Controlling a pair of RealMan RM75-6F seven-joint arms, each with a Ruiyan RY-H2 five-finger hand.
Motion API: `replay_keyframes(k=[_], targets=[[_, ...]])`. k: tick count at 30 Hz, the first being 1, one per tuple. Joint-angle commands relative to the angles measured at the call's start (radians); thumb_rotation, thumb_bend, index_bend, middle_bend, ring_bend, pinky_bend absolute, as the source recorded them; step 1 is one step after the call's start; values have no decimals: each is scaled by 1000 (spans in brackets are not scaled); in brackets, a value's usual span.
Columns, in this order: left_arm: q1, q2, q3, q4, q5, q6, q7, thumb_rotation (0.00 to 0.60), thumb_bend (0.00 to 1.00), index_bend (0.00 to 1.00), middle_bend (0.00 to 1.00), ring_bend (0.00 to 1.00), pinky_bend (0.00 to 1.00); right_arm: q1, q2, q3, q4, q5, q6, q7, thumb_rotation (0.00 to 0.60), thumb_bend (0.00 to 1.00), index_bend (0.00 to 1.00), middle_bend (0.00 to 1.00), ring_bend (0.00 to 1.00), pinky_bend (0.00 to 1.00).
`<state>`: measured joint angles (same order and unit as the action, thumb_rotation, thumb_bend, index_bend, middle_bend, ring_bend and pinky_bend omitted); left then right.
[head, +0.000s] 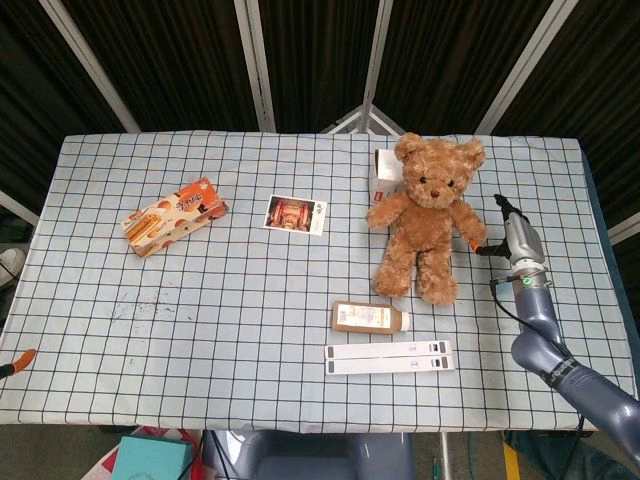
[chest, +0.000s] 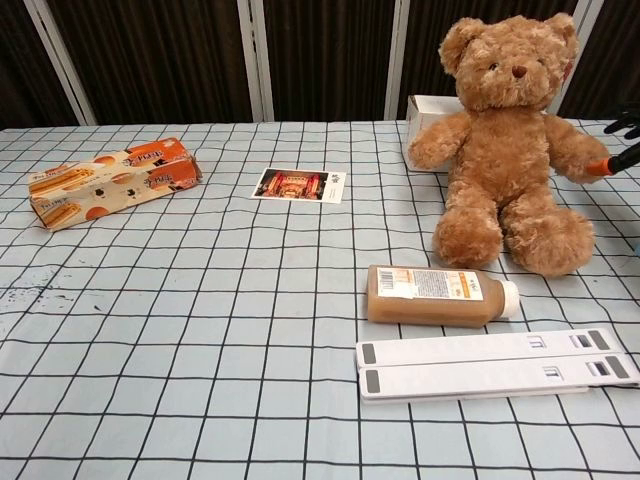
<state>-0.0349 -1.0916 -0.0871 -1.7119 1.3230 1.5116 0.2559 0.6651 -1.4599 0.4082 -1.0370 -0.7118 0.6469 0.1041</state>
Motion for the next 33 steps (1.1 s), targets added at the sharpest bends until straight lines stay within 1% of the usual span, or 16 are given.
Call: replay_keyframes(k=[1,4,7,10,12,13,14,16,17,19,22,27,29,31,33], targets=[[-1,2,0,-1,-1,-3,-4,600,239,131,0,0,30,-57,91,-22,-99,-52,11,15,600,283,0,92,40,0],[-1,7,3,-3,8,-4,-11,600,239,131,0,0,30,-124,194,-48,-222,-101,46,19,600,283,0,92,53,0],[1,12,9,-5,20,-1,-22,600,239,132,0,0,30,-206,299,-83,-365,-149,125,6,600,282,0,92,130,0],[2,17,14,-9,30,-2,-29,600,239,132,0,0,30,-315,361,-113,-517,-224,297,14,600,282,1,107,149,0],[2,19,19,-11,42,-2,-31,600,239,132,0,0,30,-396,381,-153,-606,-319,437,12,600,282,24,132,149,0],[1,19,21,-12,46,-3,-32,600,239,131,0,0,30,-415,383,-167,-621,-350,473,6,600,283,33,135,149,0],[1,21,25,-12,56,-3,-35,600,239,131,0,0,30,-449,382,-201,-641,-422,540,-13,600,282,44,136,149,0],[1,23,32,-13,72,-5,-44,600,239,131,0,0,30,-497,375,-271,-641,-553,630,-57,600,282,47,136,149,0],[1,25,36,-13,78,-5,-48,600,239,132,0,0,30,-515,371,-299,-630,-600,663,-86,600,282,47,136,149,0],[2,27,40,-12,90,-3,-53,600,239,131,0,0,30,-543,357,-338,-602,-670,727,-153,600,282,47,136,149,0],[6,31,46,-13,103,3,-64,600,239,131,0,0,30,-574,318,-354,-565,-734,821,-207,600,282,47,136,133,0],[11,37,46,-9,107,10,-82,600,239,131,0,0,30,-605,266,-361,-472,-799,921,-252,600,282,47,136,75,0],[11,37,43,-7,103,11,-84,600,239,131,0,0,30,-608,252,-367,-440,-815,931,-259,600,281,47,134,57,0],[9,35,42,-7,104,10,-83,600,239,131,0,0,30,-604,260,-387,-430,-830,905,-236,600,282,47,132,50,0],[8,33,44,-7,110,11,-79,600,239,132,0,0,30,-598,270,-396,-427,-840,887,-210,600,281,48,132,50,0]])
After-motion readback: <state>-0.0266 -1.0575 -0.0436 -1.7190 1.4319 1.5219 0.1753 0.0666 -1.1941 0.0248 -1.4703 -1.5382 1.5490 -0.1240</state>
